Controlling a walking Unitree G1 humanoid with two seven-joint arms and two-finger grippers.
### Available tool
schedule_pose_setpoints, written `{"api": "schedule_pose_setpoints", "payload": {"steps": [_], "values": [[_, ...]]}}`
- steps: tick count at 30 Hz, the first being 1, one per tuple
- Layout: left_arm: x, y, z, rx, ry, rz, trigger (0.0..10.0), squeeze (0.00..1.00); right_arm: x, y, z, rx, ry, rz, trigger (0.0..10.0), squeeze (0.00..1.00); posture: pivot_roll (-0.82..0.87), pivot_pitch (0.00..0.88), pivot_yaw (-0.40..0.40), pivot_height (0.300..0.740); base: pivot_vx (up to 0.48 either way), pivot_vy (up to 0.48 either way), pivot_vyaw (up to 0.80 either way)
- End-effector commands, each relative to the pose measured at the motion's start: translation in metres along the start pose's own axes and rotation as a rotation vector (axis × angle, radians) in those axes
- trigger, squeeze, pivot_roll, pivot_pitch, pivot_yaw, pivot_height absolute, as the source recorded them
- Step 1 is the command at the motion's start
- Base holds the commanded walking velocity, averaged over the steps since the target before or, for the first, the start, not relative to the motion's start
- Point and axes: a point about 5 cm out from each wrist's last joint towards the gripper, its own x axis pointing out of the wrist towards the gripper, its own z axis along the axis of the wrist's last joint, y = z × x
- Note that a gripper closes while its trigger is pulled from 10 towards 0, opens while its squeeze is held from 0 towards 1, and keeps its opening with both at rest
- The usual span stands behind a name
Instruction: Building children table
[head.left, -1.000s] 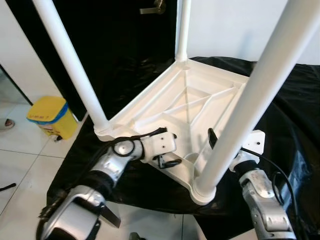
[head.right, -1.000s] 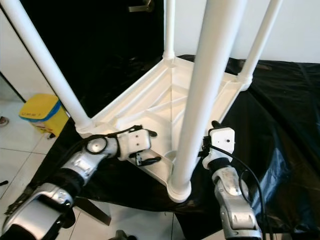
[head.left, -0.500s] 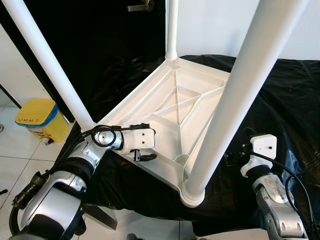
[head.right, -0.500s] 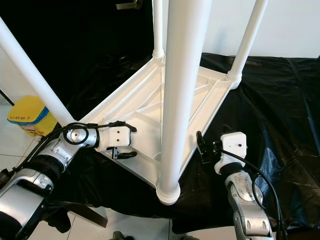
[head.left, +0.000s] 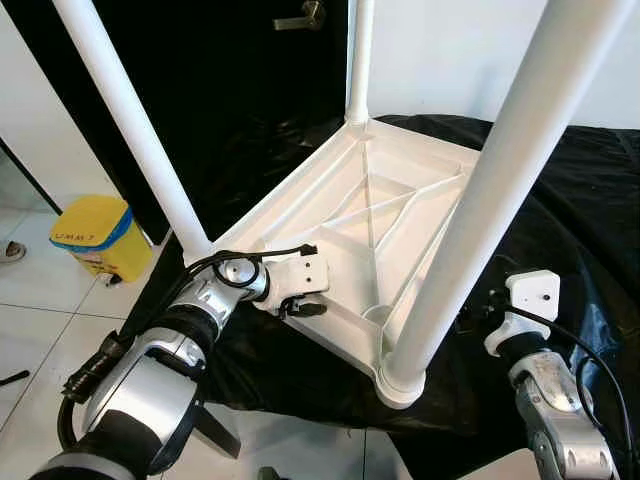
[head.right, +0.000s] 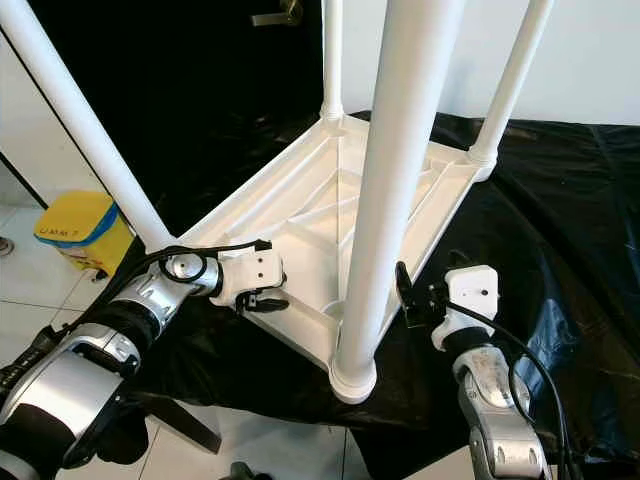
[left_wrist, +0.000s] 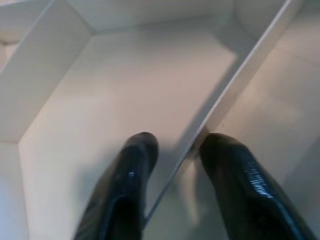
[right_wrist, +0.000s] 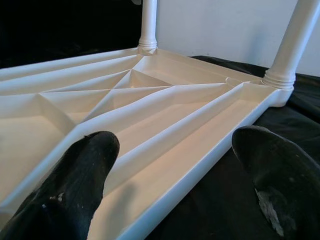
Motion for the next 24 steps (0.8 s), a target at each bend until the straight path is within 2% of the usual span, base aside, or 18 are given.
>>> {"api": "schedule_pose_setpoints", "payload": {"steps": [1, 2, 3, 7, 11, 12, 13, 15, 16, 19, 21, 22, 23, 24], "values": [[0.007, 0.0, -0.014, -0.117, 0.058, 0.219, 0.0, 0.0, -0.001, 0.002, 0.0, 0.018, 0.009, -0.006, 10.0, 0.0, -0.15, 0.093, 0.048, 0.74, 0.0, 0.0, 0.0], [0.007, 0.006, -0.012, -0.145, 0.068, 0.272, 0.0, 0.0, -0.001, 0.001, 0.0, 0.018, 0.007, -0.011, 10.0, 0.0, -0.16, 0.097, 0.052, 0.74, 0.0, 0.0, 0.0], [0.007, 0.006, -0.012, -0.145, 0.068, 0.272, 0.0, 0.0, -0.001, 0.001, 0.0, 0.018, 0.007, -0.011, 10.0, 0.0, -0.16, 0.097, 0.052, 0.74, 0.0, 0.0, 0.0], [0.004, 0.021, -0.008, -0.222, 0.078, 0.393, 0.0, 0.0, 0.0, -0.001, 0.002, 0.018, 0.004, -0.026, 10.0, 0.0, -0.16, 0.103, 0.055, 0.74, 0.0, 0.0, 0.0], [0.004, 0.024, -0.005, -0.253, 0.063, 0.417, 0.0, 0.0, 0.0, 0.0, 0.002, 0.02, 0.002, -0.032, 10.0, 0.0, -0.16, 0.105, 0.057, 0.74, 0.0, 0.0, 0.0], [0.004, 0.027, -0.002, -0.26, 0.049, 0.426, 4.7, 0.0, 0.0, 0.001, 0.003, 0.023, 0.0, -0.033, 10.0, 0.0, -0.16, 0.107, 0.059, 0.74, 0.0, 0.0, 0.0], [0.004, 0.027, -0.002, -0.26, 0.049, 0.426, 4.7, 0.0, 0.0, 0.001, 0.003, 0.023, 0.0, -0.033, 10.0, 0.0, -0.16, 0.107, 0.059, 0.74, 0.0, 0.0, 0.0], [0.005, 0.027, 0.003, -0.248, 0.021, 0.406, 9.4, 0.0, -0.001, 0.002, 0.003, 0.027, 0.001, -0.037, 10.0, 0.0, -0.17, 0.107, 0.061, 0.74, 0.0, 0.0, 0.0], [0.005, 0.027, 0.005, -0.237, 0.012, 0.394, 10.0, 0.0, -0.002, 0.002, 0.003, 0.027, 0.003, -0.043, 10.0, 0.0, -0.17, 0.107, 0.062, 0.74, 0.0, 0.0, 0.0], [0.005, 0.025, 0.008, -0.242, -0.04, 0.336, 10.0, 0.0, -0.006, -0.002, 0.002, 0.026, 0.009, -0.072, 10.0, 0.0, -0.17, 0.108, 0.064, 0.74, 0.0, 0.0, 0.0], [0.005, 0.025, 0.008, -0.242, -0.04, 0.336, 10.0, 0.0, -0.006, -0.002, 0.002, 0.026, 0.009, -0.072, 10.0, 0.0, -0.17, 0.108, 0.064, 0.74, 0.0, 0.0, 0.0], [0.004, 0.022, 0.009, -0.267, -0.091, 0.282, 10.0, 0.1, -0.011, -0.006, 0.002, 0.035, 0.013, -0.11, 10.0, 0.0, -0.18, 0.108, 0.069, 0.74, 0.0, 0.0, 0.0], [0.002, 0.02, 0.008, -0.276, -0.12, 0.248, 10.0, 1.0, -0.014, -0.009, 0.002, 0.032, 0.015, -0.128, 10.0, 0.0, -0.19, 0.107, 0.071, 0.74, 0.0, 0.0, 0.0], [0.002, 0.02, 0.008, -0.276, -0.12, 0.248, 10.0, 1.0, -0.014, -0.009, 0.002, 0.032, 0.015, -0.128, 10.0, 0.0, -0.19, 0.107, 0.071, 0.74, 0.0, 0.0, 0.0]]}}
